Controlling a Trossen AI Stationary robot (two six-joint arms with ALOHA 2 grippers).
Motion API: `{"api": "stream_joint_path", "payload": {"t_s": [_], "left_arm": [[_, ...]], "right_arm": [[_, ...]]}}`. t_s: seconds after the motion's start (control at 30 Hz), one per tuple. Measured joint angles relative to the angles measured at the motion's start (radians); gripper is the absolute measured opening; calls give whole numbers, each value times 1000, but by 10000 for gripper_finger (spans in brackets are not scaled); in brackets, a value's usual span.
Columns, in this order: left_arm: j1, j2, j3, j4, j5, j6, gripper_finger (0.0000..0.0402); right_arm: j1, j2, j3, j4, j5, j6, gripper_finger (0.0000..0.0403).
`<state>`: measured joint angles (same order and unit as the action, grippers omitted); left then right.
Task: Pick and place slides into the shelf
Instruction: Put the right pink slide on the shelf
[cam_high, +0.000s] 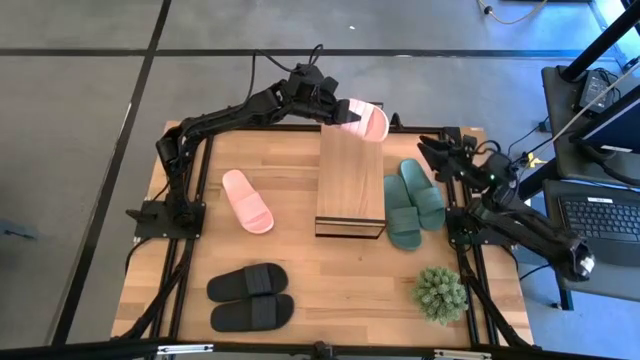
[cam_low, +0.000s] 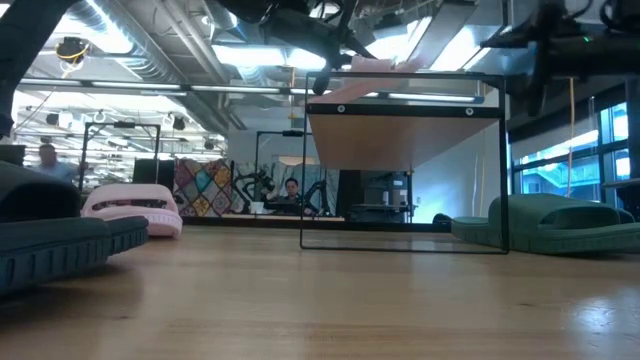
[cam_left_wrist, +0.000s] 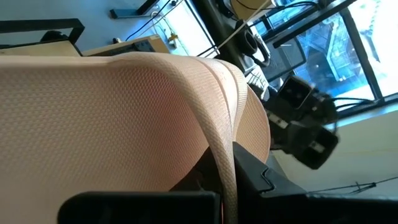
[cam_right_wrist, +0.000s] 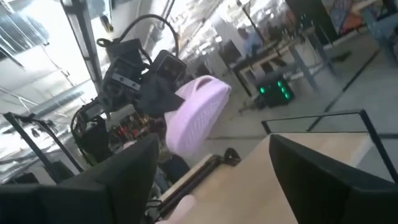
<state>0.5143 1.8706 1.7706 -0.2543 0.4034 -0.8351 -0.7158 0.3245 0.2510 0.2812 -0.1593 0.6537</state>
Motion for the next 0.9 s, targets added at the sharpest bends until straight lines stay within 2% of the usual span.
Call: {"api": "stream_joint_path", "payload": {"t_s": [0.23, 0.43, 0.6, 0.9], "left_arm": [[-1, 0, 0, 0, 3, 1, 2], [-1, 0, 0, -1, 14, 9, 3], [-1, 0, 0, -23, 18, 42, 2], [4, 0, 0, -26, 17, 61, 2]], "right_arm": [[0, 274, 291, -225, -66, -51, 281], [0, 499, 458, -274, -131, -63, 259], [1, 604, 511, -273, -209, -59, 245], [33, 656, 512, -281, -209, -89, 223]]}}
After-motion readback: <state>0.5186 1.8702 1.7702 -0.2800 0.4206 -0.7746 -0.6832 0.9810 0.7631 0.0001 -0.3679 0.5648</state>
